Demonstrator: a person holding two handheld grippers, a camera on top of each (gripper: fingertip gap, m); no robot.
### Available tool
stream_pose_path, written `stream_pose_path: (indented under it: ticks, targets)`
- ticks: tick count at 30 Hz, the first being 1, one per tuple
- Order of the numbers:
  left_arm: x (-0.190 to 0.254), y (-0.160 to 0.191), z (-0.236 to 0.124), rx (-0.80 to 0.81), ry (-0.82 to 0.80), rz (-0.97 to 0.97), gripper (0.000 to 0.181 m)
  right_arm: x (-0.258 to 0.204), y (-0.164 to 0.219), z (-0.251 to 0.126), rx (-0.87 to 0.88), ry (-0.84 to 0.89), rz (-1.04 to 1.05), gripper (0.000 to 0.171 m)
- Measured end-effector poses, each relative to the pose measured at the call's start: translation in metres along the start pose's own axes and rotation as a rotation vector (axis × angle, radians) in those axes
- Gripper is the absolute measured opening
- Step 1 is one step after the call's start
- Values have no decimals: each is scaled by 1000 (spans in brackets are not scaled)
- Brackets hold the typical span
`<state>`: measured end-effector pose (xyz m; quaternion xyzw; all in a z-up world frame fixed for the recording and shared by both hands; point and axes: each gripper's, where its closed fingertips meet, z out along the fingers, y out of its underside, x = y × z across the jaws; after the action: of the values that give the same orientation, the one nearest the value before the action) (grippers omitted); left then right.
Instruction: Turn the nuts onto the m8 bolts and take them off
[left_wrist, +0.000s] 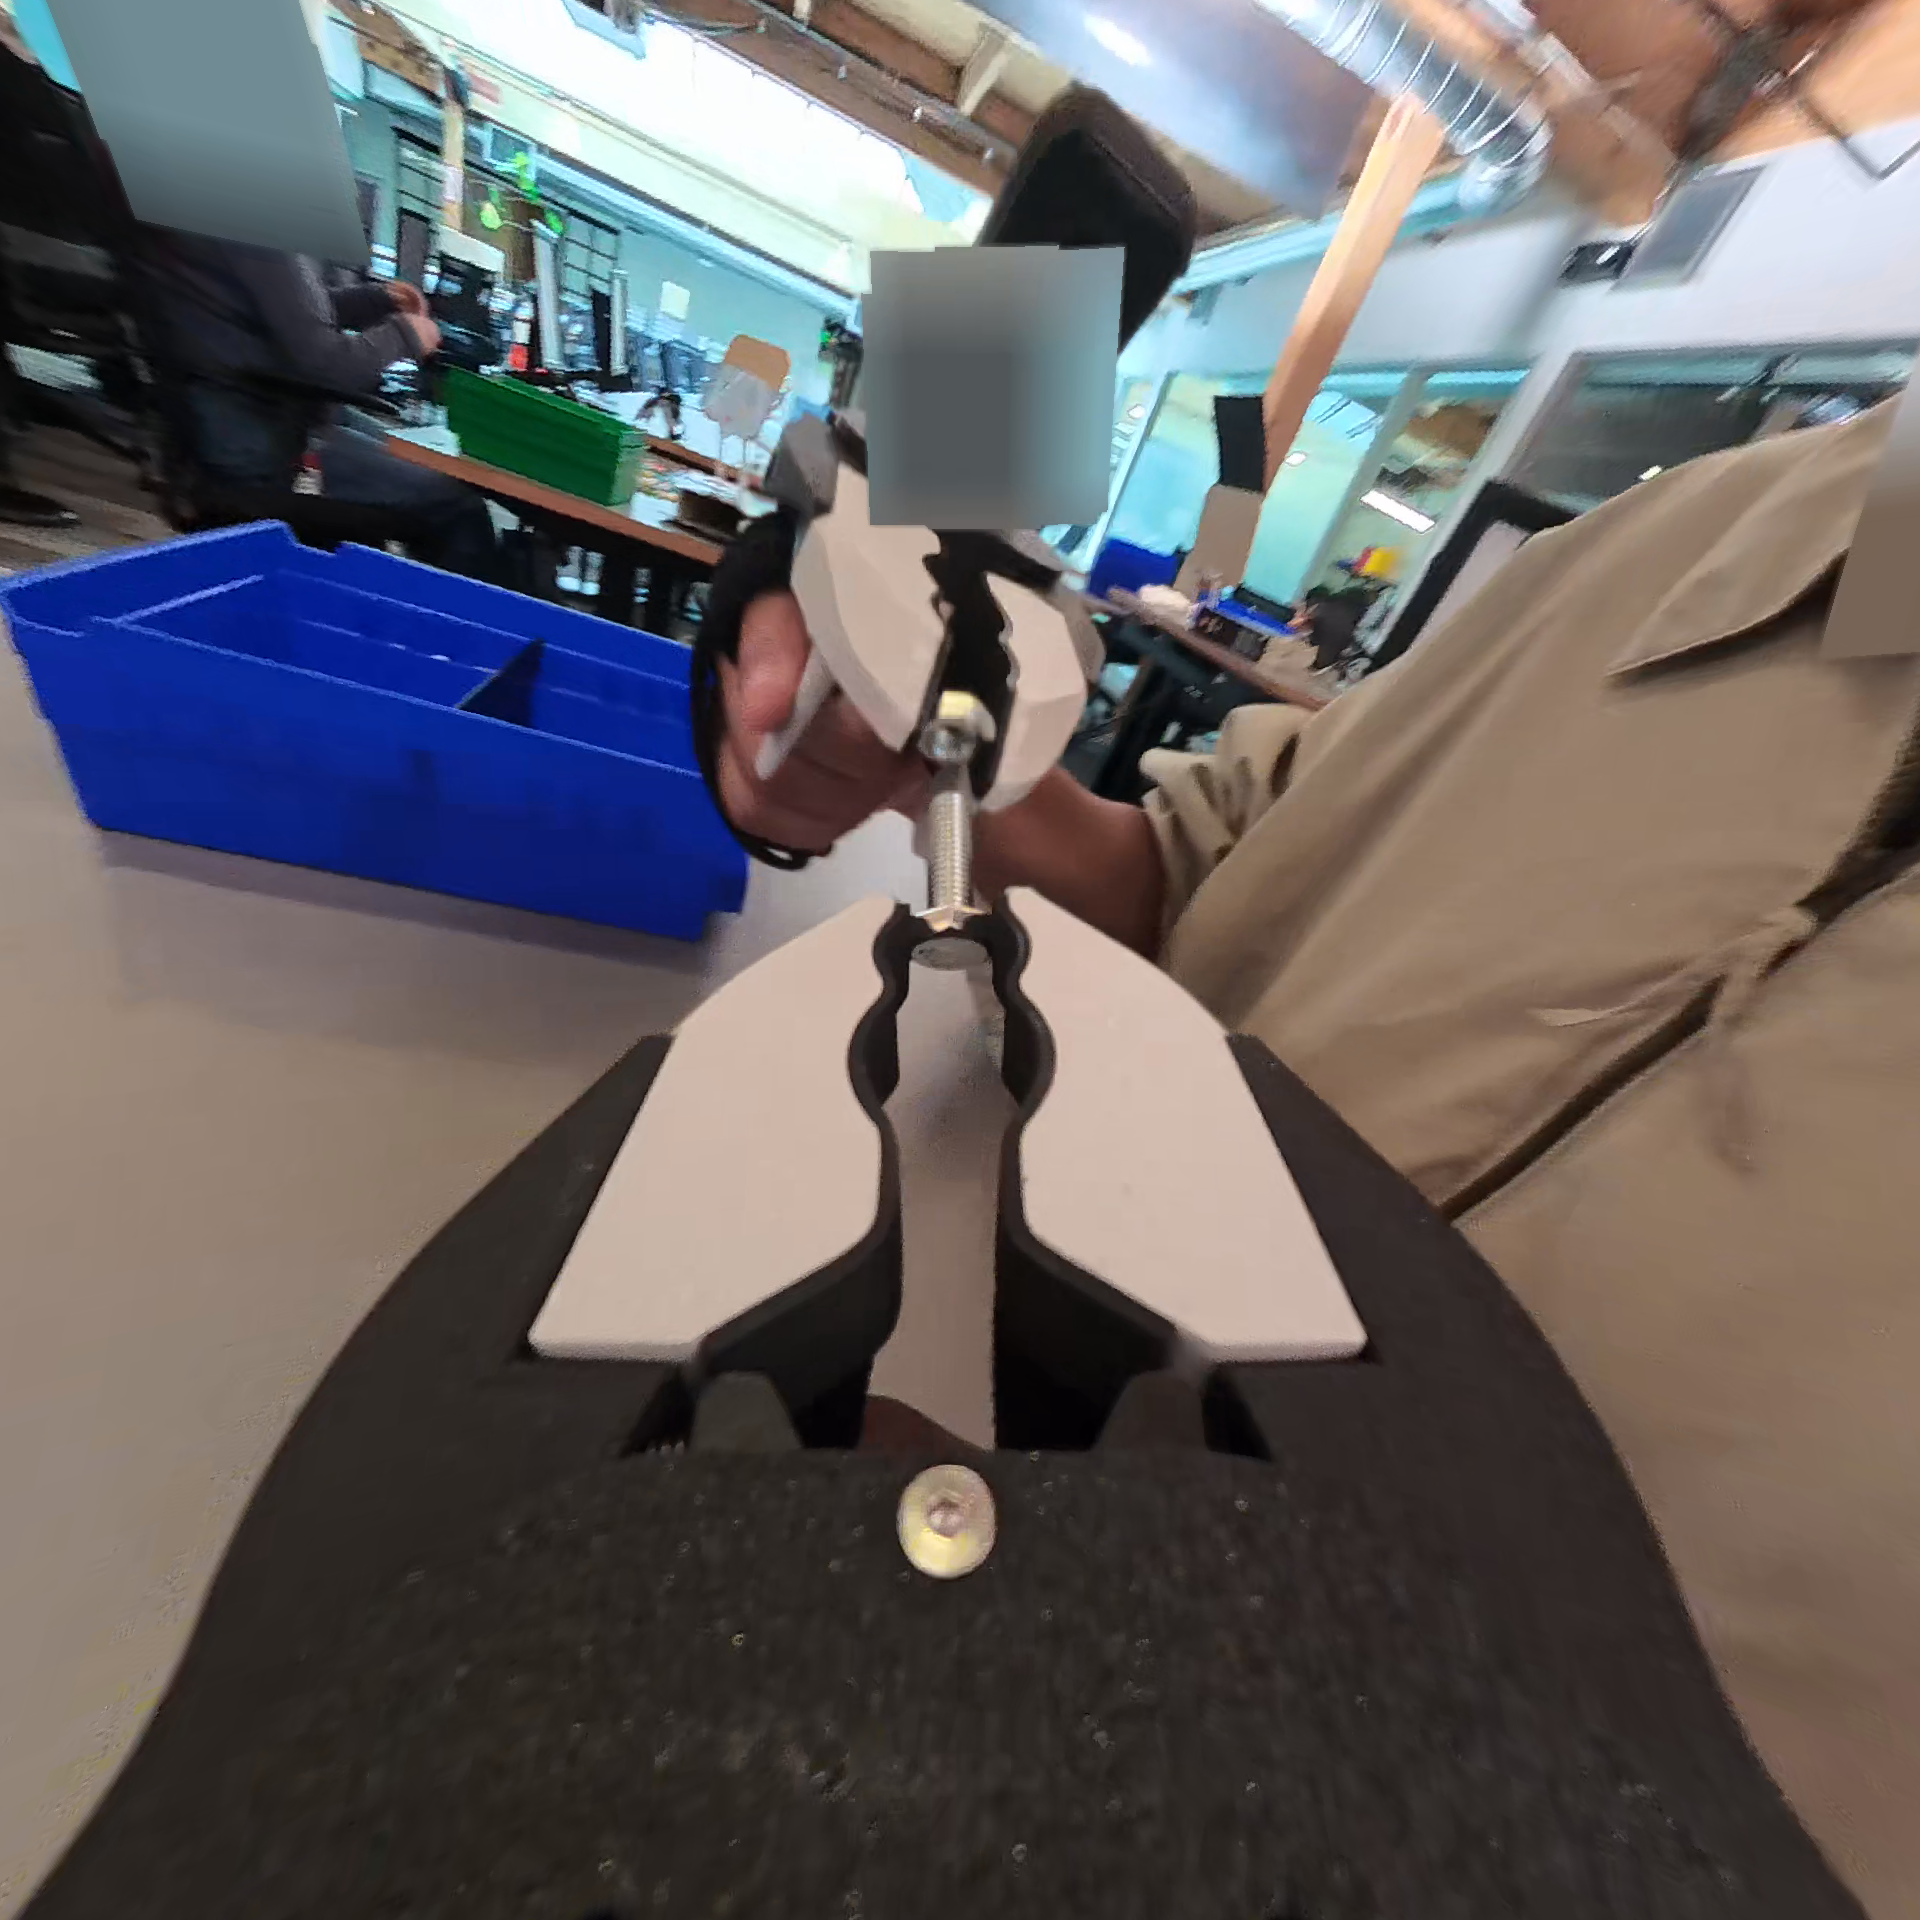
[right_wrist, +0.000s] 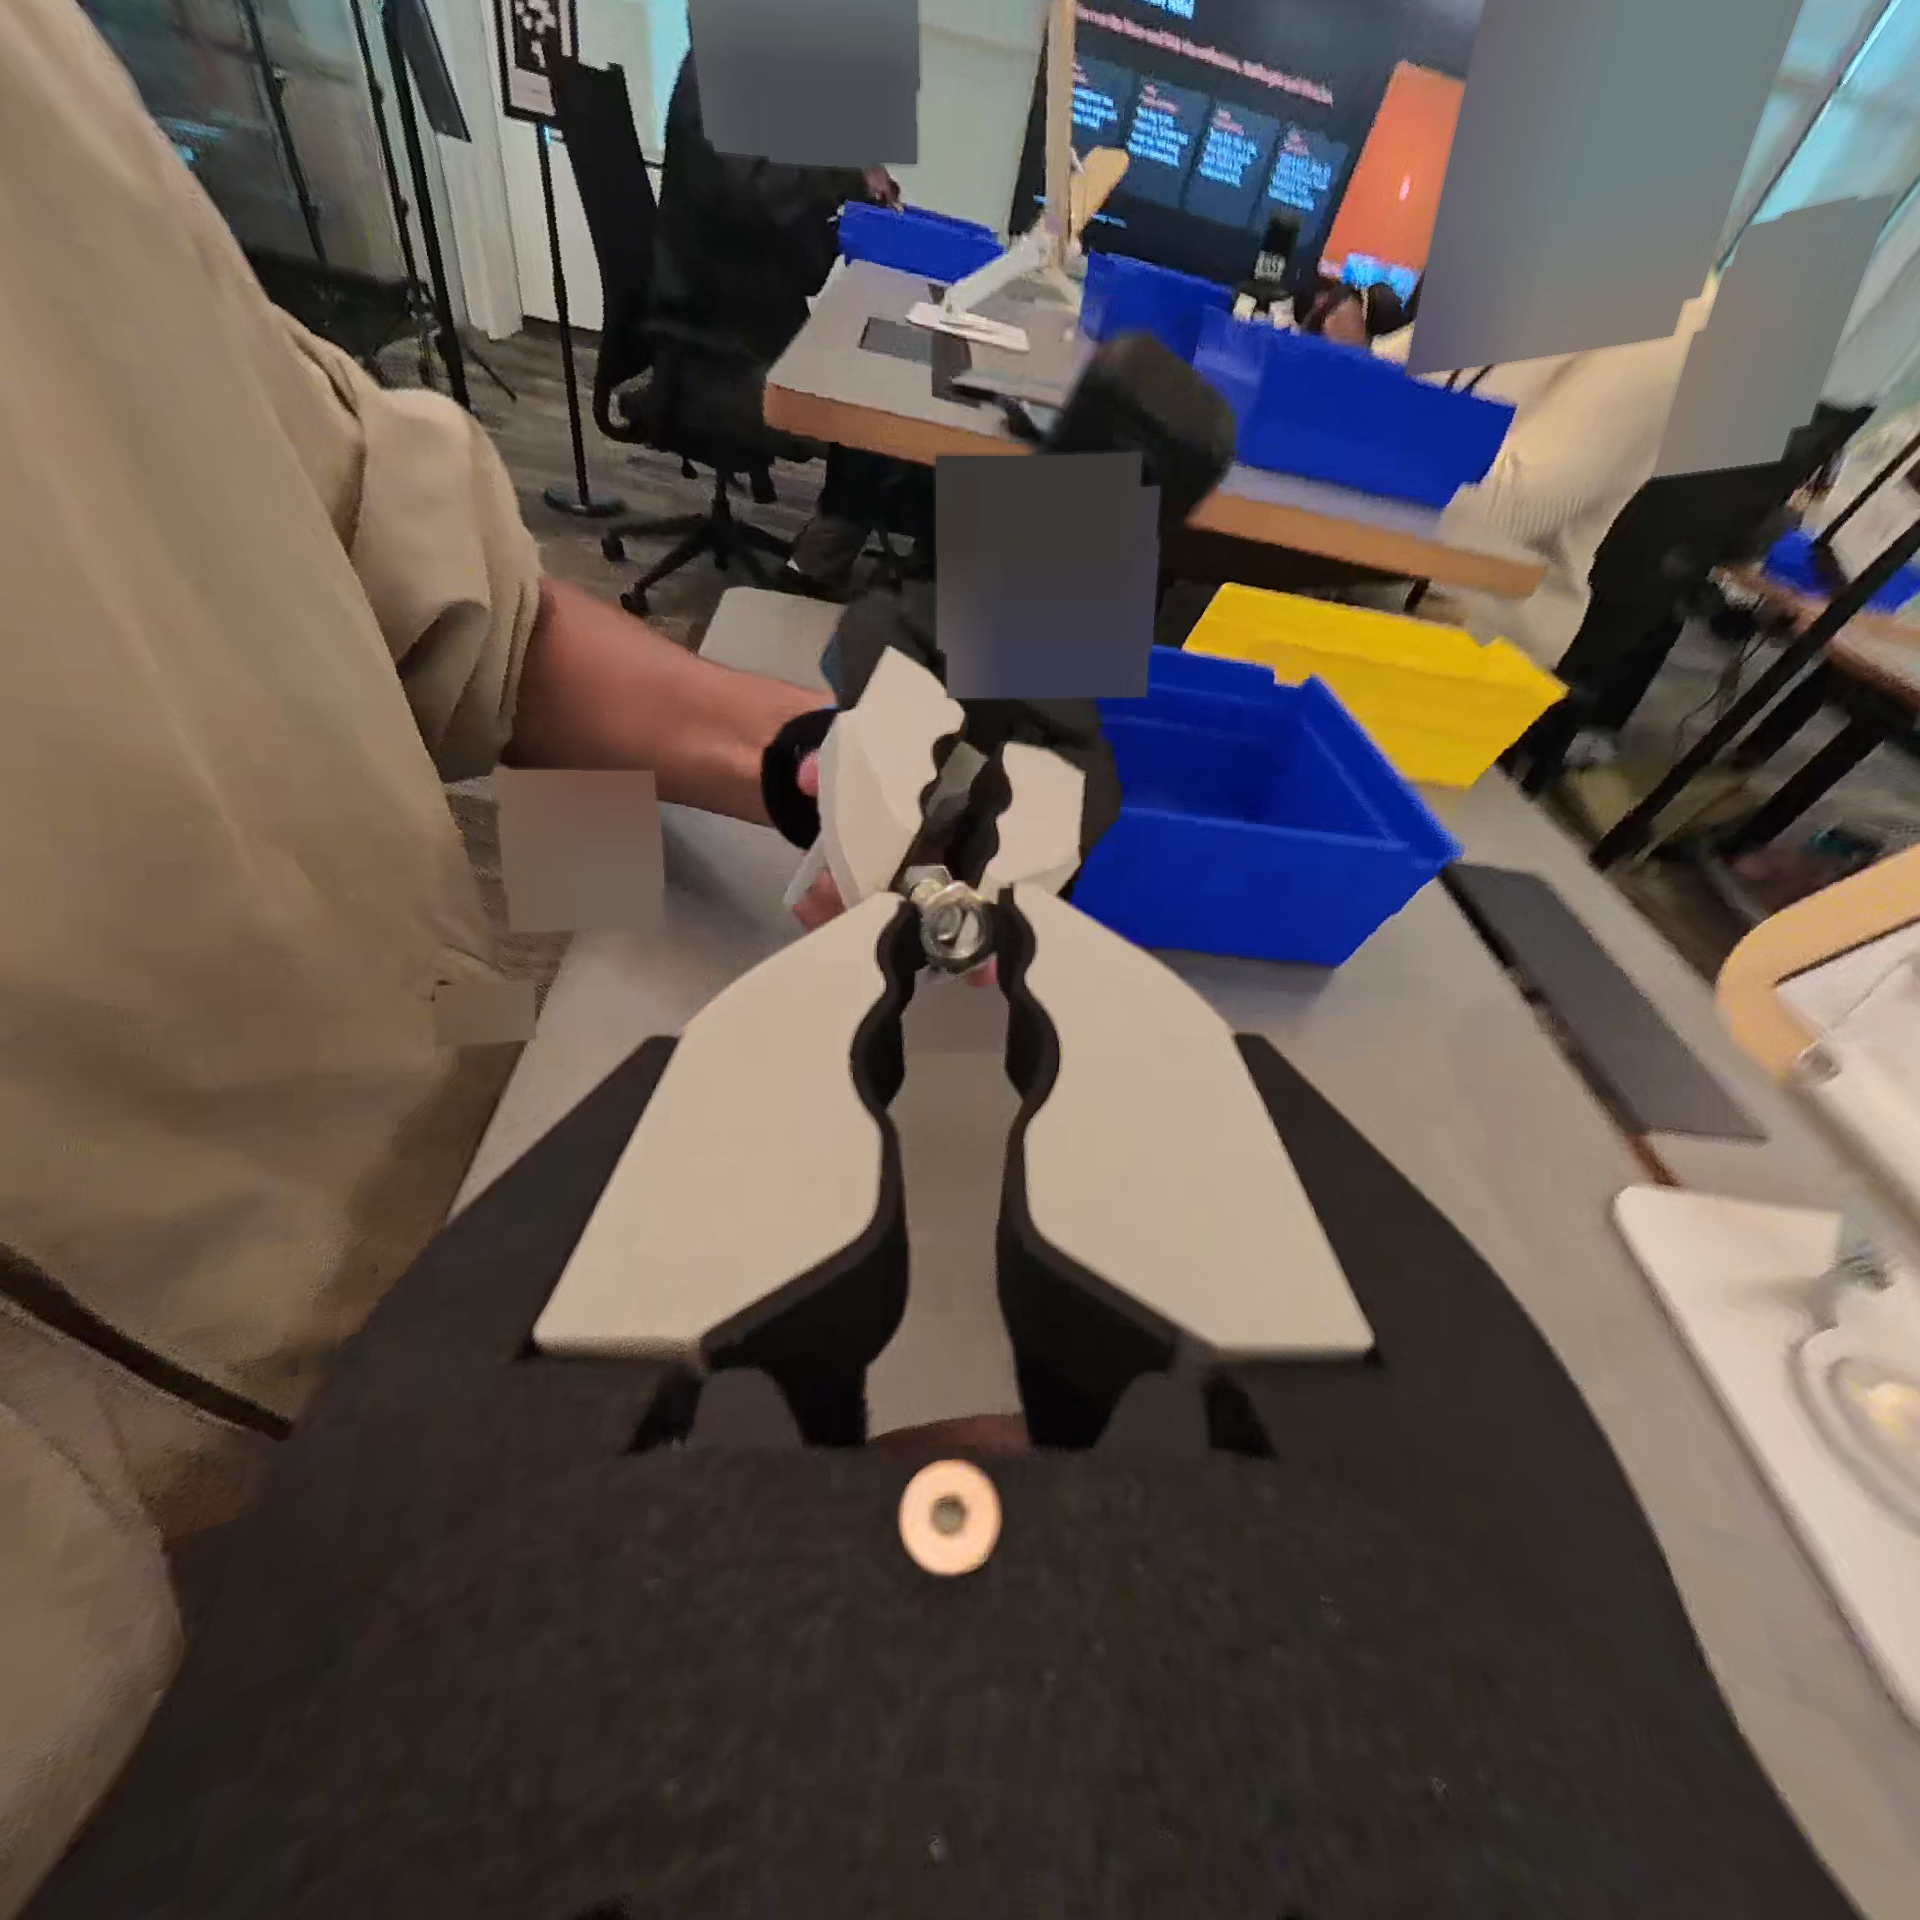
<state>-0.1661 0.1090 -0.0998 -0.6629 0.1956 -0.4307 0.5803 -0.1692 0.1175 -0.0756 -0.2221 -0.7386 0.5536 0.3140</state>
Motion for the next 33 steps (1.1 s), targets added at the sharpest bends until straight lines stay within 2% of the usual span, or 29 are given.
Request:
stream_pose_path:
  ticks: [2,5,7,10,14,17,19,21,23,26,33]
  targets:
    - [0,-5,-3,24,27,-36,14,6,-3,-6,-20,21,-60,15]
    - [-11,-5,-6,8,-39,11,15,17,-2,-15,-43,80,-78,15]
    - [-22,-9,-8,19,-147,84,15,26,3,-19,-59,156,-41,15]
    - [-54,-14,-20,41,-407,191,15,46,22,-24,-104,362,59,15]
    - [-90,-13,-47,16,-808,330,15,58,51,-24,-62,613,274,15]
    - [-108,-2,-69,-29,-1103,327,15,64,84,-25,-82,814,354,15]
    - [-118,17,-78,-150,-1250,323,15,62,100,-27,-79,913,394,15]
    - [-117,28,-92,-124,-1379,276,15,60,110,-29,-80,993,409,15]
    - [-113,40,-91,-52,-1359,157,15,57,119,-27,-98,1022,414,15]
    - [-113,47,-99,-53,-1403,133,15,53,125,-26,-103,1014,434,15]
    - [-110,45,-98,-18,-1358,78,15,58,120,-36,-123,1022,407,15]
